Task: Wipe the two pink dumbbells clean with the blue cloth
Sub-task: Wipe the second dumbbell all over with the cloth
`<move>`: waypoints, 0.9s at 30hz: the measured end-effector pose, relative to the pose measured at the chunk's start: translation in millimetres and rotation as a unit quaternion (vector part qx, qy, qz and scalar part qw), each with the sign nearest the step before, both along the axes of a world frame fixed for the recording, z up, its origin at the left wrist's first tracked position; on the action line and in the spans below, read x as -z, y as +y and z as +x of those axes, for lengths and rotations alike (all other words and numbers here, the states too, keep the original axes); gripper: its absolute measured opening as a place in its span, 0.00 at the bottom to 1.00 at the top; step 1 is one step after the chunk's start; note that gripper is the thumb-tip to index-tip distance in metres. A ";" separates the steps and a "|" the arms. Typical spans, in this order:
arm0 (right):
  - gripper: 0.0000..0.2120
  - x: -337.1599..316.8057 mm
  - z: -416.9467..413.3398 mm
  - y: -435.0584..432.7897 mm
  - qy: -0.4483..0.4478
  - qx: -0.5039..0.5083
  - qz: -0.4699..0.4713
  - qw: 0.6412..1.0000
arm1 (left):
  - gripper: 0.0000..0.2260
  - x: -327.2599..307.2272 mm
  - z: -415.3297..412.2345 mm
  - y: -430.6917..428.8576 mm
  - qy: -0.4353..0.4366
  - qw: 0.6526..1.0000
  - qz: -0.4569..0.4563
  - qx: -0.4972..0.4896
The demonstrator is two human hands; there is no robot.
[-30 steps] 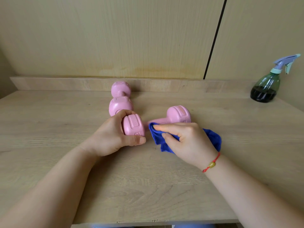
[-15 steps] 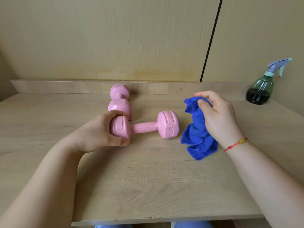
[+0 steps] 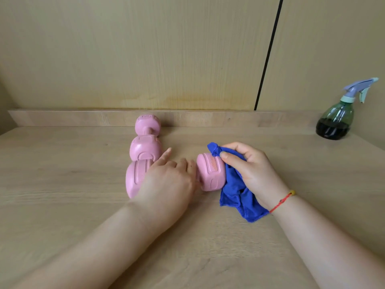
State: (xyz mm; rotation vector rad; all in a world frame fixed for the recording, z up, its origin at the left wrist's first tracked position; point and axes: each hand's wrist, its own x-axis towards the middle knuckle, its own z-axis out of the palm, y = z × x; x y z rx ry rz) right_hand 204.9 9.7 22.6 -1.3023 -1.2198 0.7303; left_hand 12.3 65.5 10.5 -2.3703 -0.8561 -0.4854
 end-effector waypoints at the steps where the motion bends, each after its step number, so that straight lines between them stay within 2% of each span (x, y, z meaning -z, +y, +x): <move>1: 0.07 0.5 0.8 -1.7 0.002 -0.006 0.002 1.000 | 0.11 -0.9 1.4 1.9 0.013 1.000 -0.002 0.005; 5: 0.06 1.1 3.5 -3.2 0.009 -0.018 0.015 1.000 | 0.12 -16.6 -2.6 0.1 0.072 0.997 -0.008 0.012; 8: 0.08 1.5 3.9 -2.1 0.021 -0.024 0.026 0.999 | 0.12 -22.7 -9.0 3.0 0.081 0.996 -0.031 -0.006; 11: 0.06 1.3 3.4 -4.1 0.025 -0.042 0.044 0.998 | 0.10 -18.6 -17.4 12.8 0.079 0.995 -0.057 0.006; 13: 0.04 2.3 3.2 -5.9 -0.004 -0.060 0.064 0.996 | 0.05 -16.6 -22.0 19.7 0.057 0.996 -0.064 0.017; 15: 0.04 2.2 1.3 -7.1 -0.076 -0.069 0.080 0.991 | 0.08 -17.2 -22.7 21.3 0.036 0.998 -0.059 0.010; 17: 0.05 1.5 -1.9 -7.4 -0.132 -0.072 0.086 0.985 | 0.08 -15.9 -19.1 20.2 0.033 0.998 -0.047 0.013; 20: 0.04 2.8 -7.8 -5.1 -0.146 -0.073 0.073 0.984 | 0.08 -6.0 -14.4 22.1 0.040 0.997 -0.060 0.020; 24: 0.13 2.2 -9.4 -5.5 -0.163 -0.073 0.039 0.983 | 0.06 -3.7 -11.9 24.7 0.033 0.998 -0.045 0.020; 27: 0.13 4.2 -14.6 -5.5 -0.188 -0.045 0.051 0.980 | 0.05 -5.3 -12.3 23.3 0.045 0.999 -0.018 0.018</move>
